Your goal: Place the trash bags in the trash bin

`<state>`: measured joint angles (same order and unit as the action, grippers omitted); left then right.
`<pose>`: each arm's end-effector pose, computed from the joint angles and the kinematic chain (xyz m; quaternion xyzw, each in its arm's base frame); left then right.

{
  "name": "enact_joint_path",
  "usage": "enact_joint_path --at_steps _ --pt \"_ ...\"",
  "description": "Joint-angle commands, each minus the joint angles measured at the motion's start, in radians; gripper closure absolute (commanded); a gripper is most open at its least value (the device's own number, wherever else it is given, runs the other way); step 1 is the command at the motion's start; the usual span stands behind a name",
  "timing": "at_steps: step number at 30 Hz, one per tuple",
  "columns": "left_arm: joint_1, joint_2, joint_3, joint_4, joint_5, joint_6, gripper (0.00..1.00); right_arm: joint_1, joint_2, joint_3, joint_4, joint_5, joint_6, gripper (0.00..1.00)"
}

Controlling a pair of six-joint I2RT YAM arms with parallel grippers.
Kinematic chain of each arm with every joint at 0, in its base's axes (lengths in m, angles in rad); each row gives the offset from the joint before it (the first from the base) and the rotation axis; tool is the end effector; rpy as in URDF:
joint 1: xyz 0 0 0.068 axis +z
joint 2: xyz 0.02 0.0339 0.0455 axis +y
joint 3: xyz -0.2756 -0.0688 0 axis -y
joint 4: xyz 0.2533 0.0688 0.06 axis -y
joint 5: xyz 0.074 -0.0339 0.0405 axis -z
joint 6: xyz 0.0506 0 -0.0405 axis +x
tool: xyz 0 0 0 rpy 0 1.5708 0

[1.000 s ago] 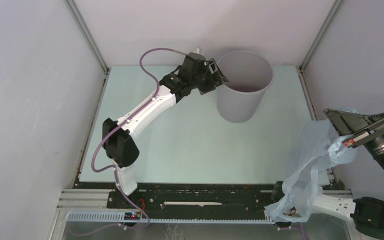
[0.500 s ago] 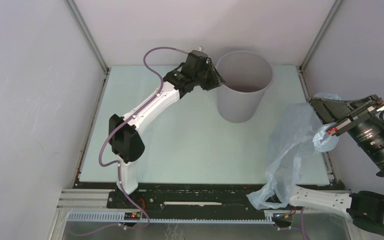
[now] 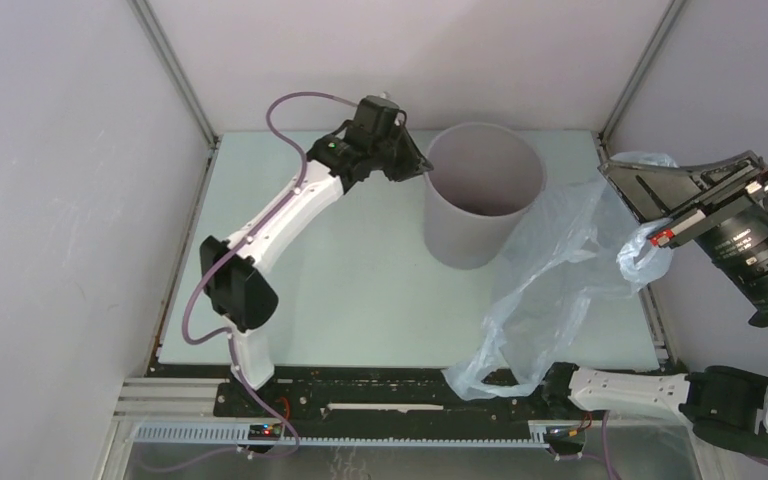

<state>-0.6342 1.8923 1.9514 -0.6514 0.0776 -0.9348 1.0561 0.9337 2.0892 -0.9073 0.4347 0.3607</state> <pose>0.3679 -0.2755 0.3804 -0.1140 0.8748 -0.3560 0.3082 0.0282 0.0065 0.6205 -0.0443 0.6218 0.4008 0.6714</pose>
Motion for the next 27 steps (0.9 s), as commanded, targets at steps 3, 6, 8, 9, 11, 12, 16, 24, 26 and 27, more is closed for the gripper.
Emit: enact_joint_path --at_steps 3,6,8,9,11,12,16,24,26,27 --pt "0.039 -0.238 -0.109 -0.062 0.005 0.007 0.99 0.005 0.094 0.083 0.134 -0.126 0.021 1.00" --pt "0.062 -0.341 -0.305 -0.002 0.032 -0.001 1.00 0.005 0.151 0.104 0.205 -0.185 0.080 1.00" --pt "0.076 -0.404 -0.416 0.060 0.063 -0.018 1.00 0.005 0.188 0.114 0.265 -0.211 0.130 1.00" --pt "0.079 -0.434 -0.459 0.079 0.067 -0.024 1.00 0.005 0.208 0.121 0.290 -0.221 0.161 1.00" --pt "0.080 -0.486 -0.534 0.110 0.072 -0.028 0.99 0.005 0.252 0.142 0.331 -0.234 0.232 1.00" --pt "0.081 -0.507 -0.561 0.117 0.070 -0.032 0.99 0.004 0.272 0.147 0.360 -0.249 0.270 1.00" --pt "0.081 -0.573 -0.640 0.136 0.060 -0.040 0.97 0.004 0.356 0.152 0.467 -0.320 0.463 1.00" --pt "0.102 -0.642 -0.700 0.137 0.064 -0.019 0.92 -0.040 0.456 0.190 0.514 -0.253 0.691 1.00" --pt "0.102 -0.648 -0.705 0.138 0.070 -0.019 0.93 -0.071 0.466 0.204 0.550 -0.250 0.691 1.00" --pt "0.102 -0.652 -0.708 0.138 0.070 -0.019 0.93 -0.073 0.478 0.233 0.566 -0.247 0.687 1.00"
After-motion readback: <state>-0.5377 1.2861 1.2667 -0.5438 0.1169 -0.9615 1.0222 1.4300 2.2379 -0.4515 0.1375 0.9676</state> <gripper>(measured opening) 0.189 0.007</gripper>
